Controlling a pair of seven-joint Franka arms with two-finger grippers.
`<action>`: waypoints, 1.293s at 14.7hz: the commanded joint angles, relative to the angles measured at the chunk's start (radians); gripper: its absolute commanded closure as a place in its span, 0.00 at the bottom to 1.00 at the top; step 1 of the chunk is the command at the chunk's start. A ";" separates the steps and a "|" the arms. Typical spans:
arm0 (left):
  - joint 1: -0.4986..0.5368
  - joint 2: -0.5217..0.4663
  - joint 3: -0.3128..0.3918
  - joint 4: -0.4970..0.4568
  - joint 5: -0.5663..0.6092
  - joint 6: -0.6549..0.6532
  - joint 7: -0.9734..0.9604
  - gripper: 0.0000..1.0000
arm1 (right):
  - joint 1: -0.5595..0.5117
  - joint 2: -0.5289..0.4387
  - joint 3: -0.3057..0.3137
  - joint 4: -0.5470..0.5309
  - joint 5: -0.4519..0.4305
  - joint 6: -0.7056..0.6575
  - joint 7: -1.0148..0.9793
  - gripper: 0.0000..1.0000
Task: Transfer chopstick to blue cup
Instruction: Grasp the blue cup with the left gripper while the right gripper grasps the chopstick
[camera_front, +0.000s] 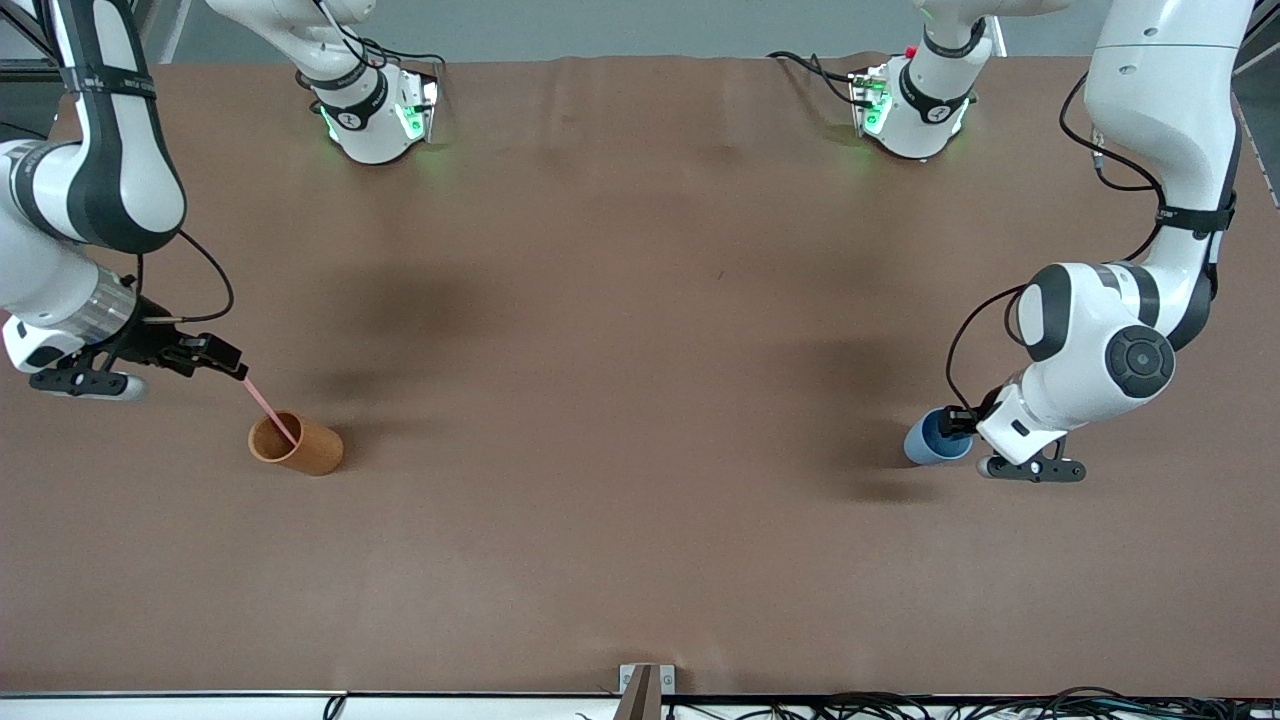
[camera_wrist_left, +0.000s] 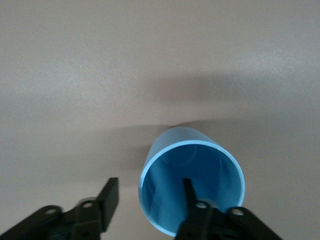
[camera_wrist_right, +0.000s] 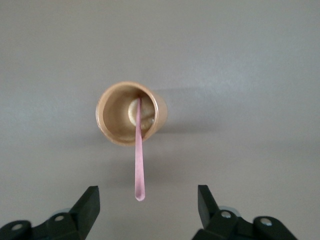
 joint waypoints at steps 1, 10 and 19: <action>0.001 0.025 -0.001 -0.012 -0.001 0.054 -0.010 0.93 | -0.008 -0.022 0.009 -0.035 0.025 0.016 -0.009 0.30; -0.016 -0.046 -0.125 0.190 0.051 -0.197 -0.261 1.00 | -0.046 0.022 0.006 -0.033 0.205 0.054 -0.286 0.58; -0.135 0.120 -0.446 0.304 0.250 -0.193 -1.002 1.00 | -0.048 0.032 0.006 -0.041 0.205 0.060 -0.333 0.66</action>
